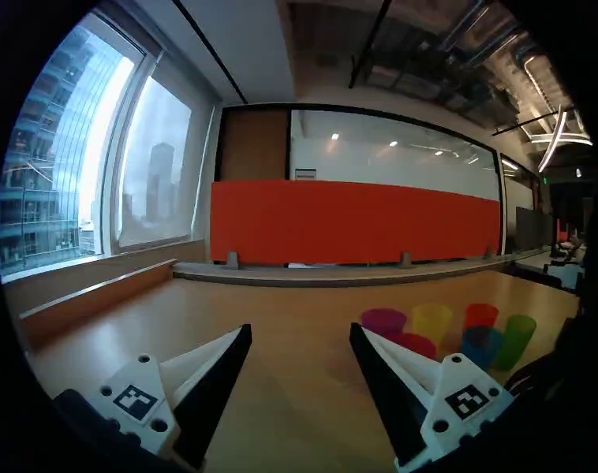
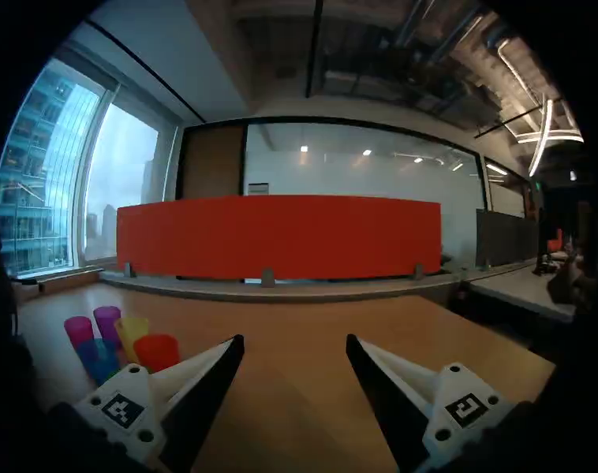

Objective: Pour water

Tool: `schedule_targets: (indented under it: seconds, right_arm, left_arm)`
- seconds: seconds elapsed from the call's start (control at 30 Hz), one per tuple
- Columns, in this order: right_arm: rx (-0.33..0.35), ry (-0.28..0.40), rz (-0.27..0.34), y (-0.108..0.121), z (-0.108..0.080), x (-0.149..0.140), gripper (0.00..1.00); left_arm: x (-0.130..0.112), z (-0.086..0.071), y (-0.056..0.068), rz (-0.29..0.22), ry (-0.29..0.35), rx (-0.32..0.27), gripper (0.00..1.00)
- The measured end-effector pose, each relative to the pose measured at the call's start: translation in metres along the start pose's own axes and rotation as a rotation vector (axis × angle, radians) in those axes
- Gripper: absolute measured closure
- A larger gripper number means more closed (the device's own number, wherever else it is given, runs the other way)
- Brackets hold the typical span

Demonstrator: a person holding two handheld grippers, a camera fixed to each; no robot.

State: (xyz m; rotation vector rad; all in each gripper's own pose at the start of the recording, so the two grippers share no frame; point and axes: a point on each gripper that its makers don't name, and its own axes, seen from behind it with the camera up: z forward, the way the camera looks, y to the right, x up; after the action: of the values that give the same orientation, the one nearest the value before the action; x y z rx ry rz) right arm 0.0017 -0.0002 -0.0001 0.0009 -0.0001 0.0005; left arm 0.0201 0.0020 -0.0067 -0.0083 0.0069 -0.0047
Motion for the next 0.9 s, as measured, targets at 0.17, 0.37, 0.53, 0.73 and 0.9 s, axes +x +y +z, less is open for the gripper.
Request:
schedule_targets:
  seconds: [0.17, 0.37, 0.53, 0.73, 0.9]
  right_arm:
    - [0.008, -0.003, 0.003, 0.0, 0.0, 0.017, 0.0]
    - [0.022, -0.02, 0.004, 0.0, 0.002, 0.043, 0.0]
    - [0.041, -0.012, 0.0, 0.0, 0.002, 0.072, 0.0]
    - [0.055, -0.009, -0.007, 0.0, 0.007, 0.105, 0.0]
    - [0.061, -0.005, -0.011, -0.001, 0.01, 0.125, 0.0]
  left_arm:
    - [0.028, -0.003, 0.0, 0.001, 0.002, -0.006, 0.08]
    - [0.059, -0.001, -0.002, -0.001, -0.009, -0.011, 0.08]
    - [0.082, 0.003, -0.004, 0.006, -0.011, -0.027, 0.08]
    - [0.109, 0.01, -0.007, 0.015, -0.011, -0.044, 0.08]
    - [0.133, 0.015, -0.006, 0.025, -0.001, -0.063, 0.08]
